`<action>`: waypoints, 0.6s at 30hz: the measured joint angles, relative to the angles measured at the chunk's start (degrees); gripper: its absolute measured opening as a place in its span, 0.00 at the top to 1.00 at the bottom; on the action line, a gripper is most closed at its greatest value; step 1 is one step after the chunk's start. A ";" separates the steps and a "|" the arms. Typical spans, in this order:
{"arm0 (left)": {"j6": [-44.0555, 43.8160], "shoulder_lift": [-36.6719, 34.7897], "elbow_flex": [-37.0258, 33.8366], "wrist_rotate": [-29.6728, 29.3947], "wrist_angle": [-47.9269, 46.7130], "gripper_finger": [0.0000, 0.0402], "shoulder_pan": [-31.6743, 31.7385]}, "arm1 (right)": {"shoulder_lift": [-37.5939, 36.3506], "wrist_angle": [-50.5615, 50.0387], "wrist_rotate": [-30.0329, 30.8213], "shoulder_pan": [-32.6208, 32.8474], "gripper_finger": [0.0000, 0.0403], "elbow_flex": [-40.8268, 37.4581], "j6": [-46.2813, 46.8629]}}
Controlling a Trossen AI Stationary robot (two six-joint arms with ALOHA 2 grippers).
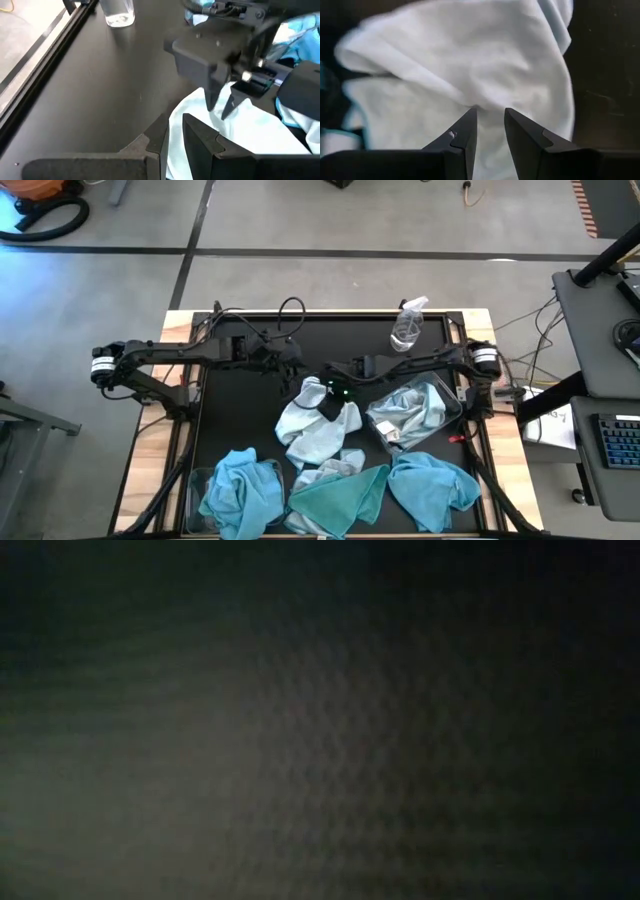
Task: Sort microfiber towel by color & place in baskets
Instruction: Put the white towel into the top transparent bin
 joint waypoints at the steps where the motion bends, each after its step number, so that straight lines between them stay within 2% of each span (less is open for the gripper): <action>1: 0.02 0.00 -0.01 0.00 -0.37 0.90 0.00 | 1.36 -2.73 0.13 0.00 0.77 2.03 -1.26; 7: 0.15 0.00 -0.04 -0.04 -1.61 0.90 0.00 | 7.80 -10.80 -0.33 0.00 0.77 10.79 -5.42; 12: 0.91 -0.04 -0.07 -0.02 -1.90 0.90 0.00 | 12.53 -17.11 -1.38 -0.39 0.77 14.79 -7.70; 18: 2.11 -0.07 -0.17 -0.10 -3.04 0.90 0.04 | 17.30 -20.06 -3.40 -0.59 0.77 18.54 -9.96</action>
